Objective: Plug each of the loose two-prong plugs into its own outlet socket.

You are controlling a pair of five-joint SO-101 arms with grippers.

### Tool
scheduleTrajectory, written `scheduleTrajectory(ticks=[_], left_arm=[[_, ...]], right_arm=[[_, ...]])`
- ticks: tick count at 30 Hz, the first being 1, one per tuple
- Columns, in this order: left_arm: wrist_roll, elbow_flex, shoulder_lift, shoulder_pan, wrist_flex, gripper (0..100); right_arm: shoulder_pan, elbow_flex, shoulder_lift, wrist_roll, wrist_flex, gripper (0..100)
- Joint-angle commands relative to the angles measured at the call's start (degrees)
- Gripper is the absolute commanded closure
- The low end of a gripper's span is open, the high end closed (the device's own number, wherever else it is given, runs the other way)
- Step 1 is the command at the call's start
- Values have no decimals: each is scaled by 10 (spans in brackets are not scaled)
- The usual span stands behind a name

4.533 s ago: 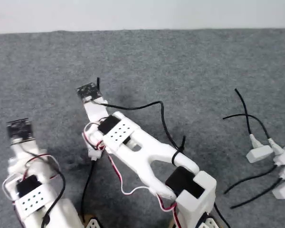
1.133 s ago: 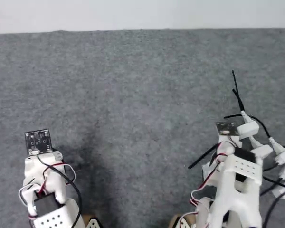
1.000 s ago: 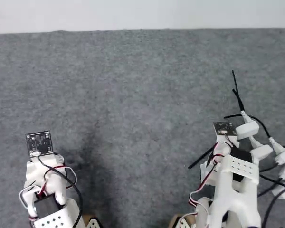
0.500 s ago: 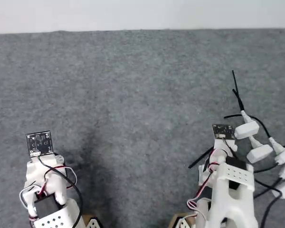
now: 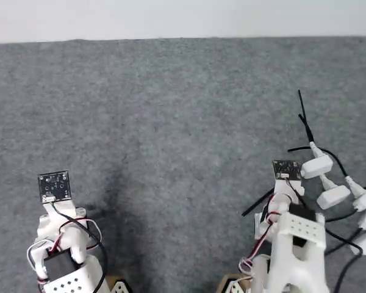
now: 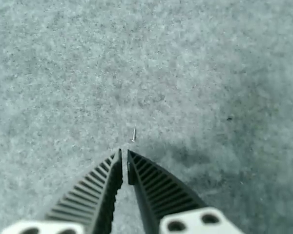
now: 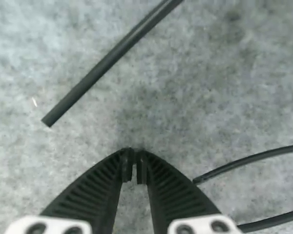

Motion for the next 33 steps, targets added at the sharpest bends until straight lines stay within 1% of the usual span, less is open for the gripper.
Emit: scheduleTrajectory(ticks=[1,8,14,18,23,26,33], left_arm=[[-4,-7,-10,2,3,987],[-4,-7,-10,2,3,987],[-4,-7,-10,2,3,987],[-4,-7,-10,2,3,987],[-4,-7,-10,2,3,987],[-4,-7,-10,2,3,987],[-4,-7,-10,2,3,987]], right_arm=[[-7,44,-74,-4,-13,980],[24,113,-291,-6,58,980],[24,143,-425,-7,124,980],[22,164,-504,-4,137,980],[22,185,-638,-5,145,979],[21,186,-627,-5,193,979],[-7,186,-631,-5,195,980]])
